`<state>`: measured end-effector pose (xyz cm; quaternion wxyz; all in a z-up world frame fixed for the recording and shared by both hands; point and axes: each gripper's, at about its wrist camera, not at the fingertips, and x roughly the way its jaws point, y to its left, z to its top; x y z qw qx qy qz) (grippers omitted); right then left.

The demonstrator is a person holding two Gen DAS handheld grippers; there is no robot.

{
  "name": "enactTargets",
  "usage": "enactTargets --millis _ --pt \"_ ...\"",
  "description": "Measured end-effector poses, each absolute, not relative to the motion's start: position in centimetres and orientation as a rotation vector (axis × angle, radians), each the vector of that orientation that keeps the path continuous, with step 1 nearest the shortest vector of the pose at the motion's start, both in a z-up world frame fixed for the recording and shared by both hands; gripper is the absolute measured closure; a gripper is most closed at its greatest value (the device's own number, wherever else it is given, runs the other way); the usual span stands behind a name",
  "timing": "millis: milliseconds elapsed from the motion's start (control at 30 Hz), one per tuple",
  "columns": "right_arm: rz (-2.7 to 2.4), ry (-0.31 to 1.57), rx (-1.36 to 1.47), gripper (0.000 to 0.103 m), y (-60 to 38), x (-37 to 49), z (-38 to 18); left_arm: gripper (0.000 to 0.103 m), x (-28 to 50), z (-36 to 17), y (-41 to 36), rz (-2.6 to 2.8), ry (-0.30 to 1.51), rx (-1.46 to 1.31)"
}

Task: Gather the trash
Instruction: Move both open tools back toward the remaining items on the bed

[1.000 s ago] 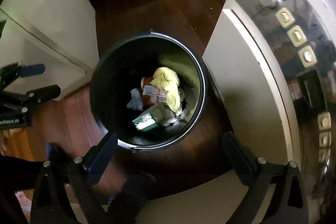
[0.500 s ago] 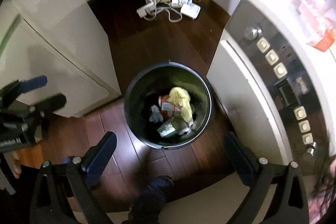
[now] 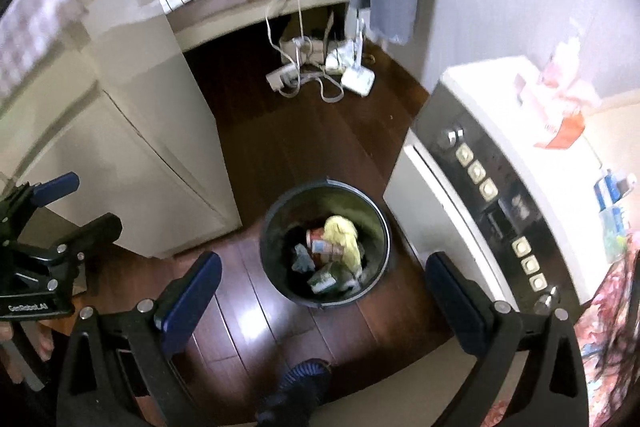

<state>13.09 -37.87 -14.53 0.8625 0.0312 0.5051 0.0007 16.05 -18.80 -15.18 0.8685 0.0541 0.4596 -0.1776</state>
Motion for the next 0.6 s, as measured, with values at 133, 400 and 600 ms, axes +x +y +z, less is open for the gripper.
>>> enactTargets --millis 133,400,600 --pt "0.024 1.007 0.044 0.000 -36.1 12.5 -11.5 0.000 15.4 -13.1 -17.2 -0.353 0.917 0.092" --pt "0.085 0.904 -0.015 0.000 -31.5 12.1 -5.7 0.000 14.0 -9.2 -13.5 -0.289 0.842 0.044" --pt "0.143 0.836 -0.061 0.000 -27.7 11.9 -1.9 0.000 12.9 -6.1 -10.5 -0.235 0.765 0.031"
